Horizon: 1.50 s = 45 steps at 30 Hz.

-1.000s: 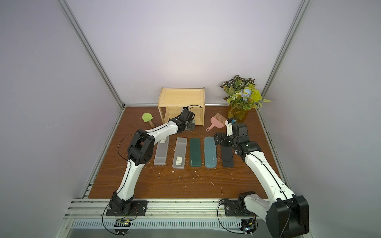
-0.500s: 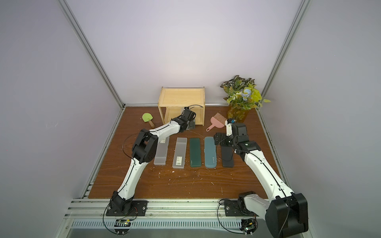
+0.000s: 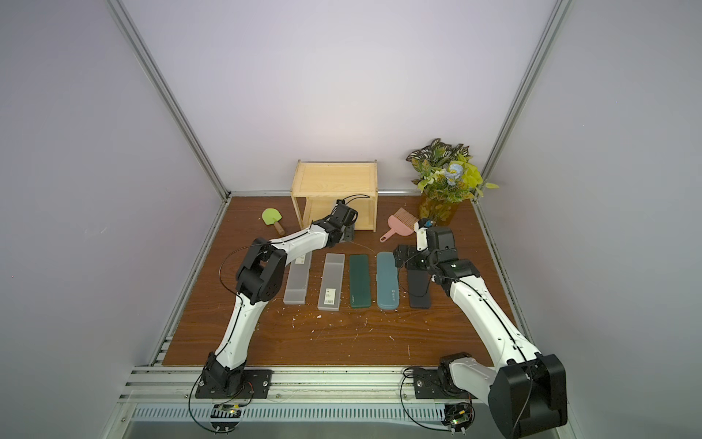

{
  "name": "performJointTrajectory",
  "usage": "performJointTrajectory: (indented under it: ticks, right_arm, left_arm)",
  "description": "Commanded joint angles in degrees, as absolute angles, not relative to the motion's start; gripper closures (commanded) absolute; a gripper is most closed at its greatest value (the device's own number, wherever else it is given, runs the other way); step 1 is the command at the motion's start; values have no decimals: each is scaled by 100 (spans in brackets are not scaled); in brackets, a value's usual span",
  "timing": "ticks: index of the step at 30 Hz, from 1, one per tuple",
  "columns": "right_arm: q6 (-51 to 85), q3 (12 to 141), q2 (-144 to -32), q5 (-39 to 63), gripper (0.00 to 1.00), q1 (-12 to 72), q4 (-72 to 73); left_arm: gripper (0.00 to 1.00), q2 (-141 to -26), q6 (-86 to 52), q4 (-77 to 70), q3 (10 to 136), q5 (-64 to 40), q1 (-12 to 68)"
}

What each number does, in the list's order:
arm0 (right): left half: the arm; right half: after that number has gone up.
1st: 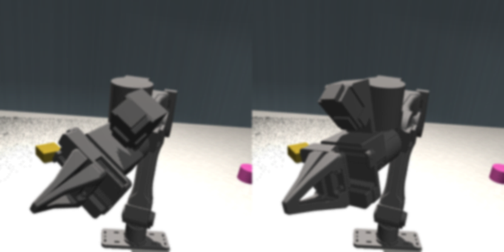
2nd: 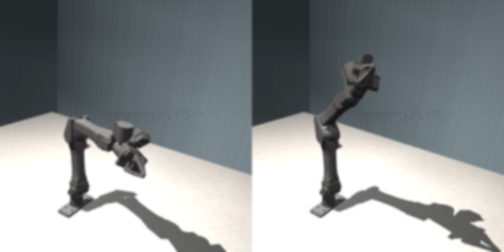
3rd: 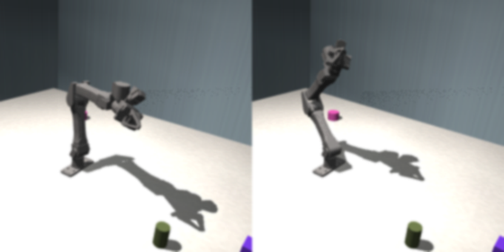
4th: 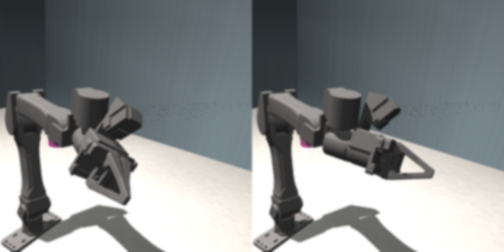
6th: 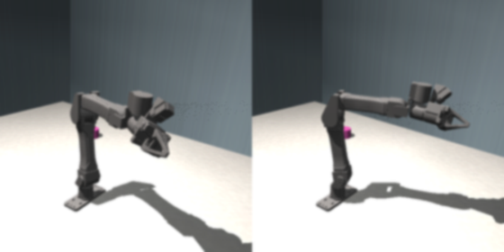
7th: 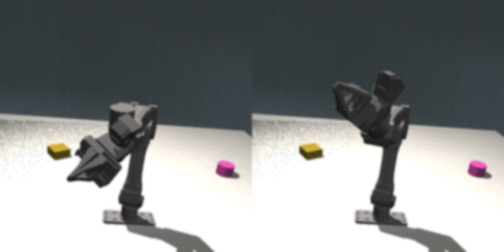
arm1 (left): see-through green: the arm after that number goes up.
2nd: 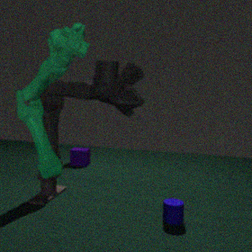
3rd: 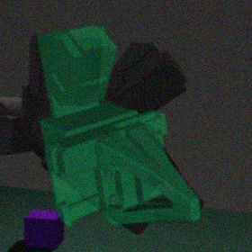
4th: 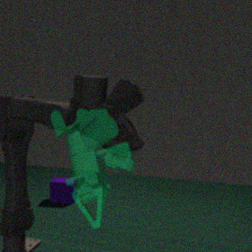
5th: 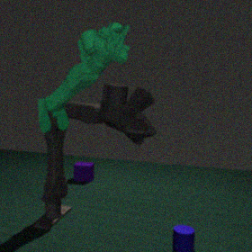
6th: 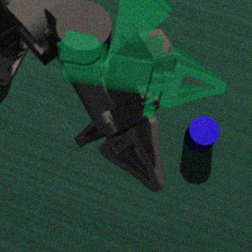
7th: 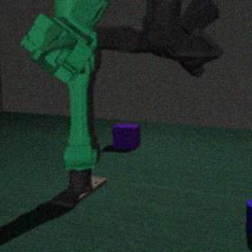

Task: Remove the pencil cases from the shelf
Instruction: Pick up the pencil case from the shelf, then place the pencil case at the center of the board.

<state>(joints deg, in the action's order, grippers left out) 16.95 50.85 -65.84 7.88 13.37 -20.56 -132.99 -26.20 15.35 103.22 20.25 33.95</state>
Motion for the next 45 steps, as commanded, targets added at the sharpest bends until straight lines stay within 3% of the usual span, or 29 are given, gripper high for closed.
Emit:
performJointTrajectory:
  ticks: [1, 12, 18, 30, 38, 45]
  right_arm:
    - [1687, 5300, -6477, 866, 1, 1319, -2030]
    - [1739, 5166, -6280, 976, 1, 1318, -1967]
    - [1748, 5055, -6236, 1082, 1, 1318, -1864]
    - [1604, 5004, -6651, 1398, 1, 1318, -1565]
    - [1648, 5035, -6699, 1520, 1, 1320, -1459]
    - [1722, 4955, -6697, 1581, 1, 1325, -1397]
  left_arm:
    - [49, -12915, -2652, 1708, 10086, 2030, 3322]
    - [48, -11450, -2565, 1795, 8874, 1801, 3422]
    - [48, -10405, -2710, 1995, 7580, 1990, 3601]
    - [48, -7186, -3752, 2502, 4736, 2893, 3822]
    - [48, -5935, -4011, 2714, 3726, 2566, 3264]
    - [48, -5811, -3921, 2928, 3571, 2467, 2860]
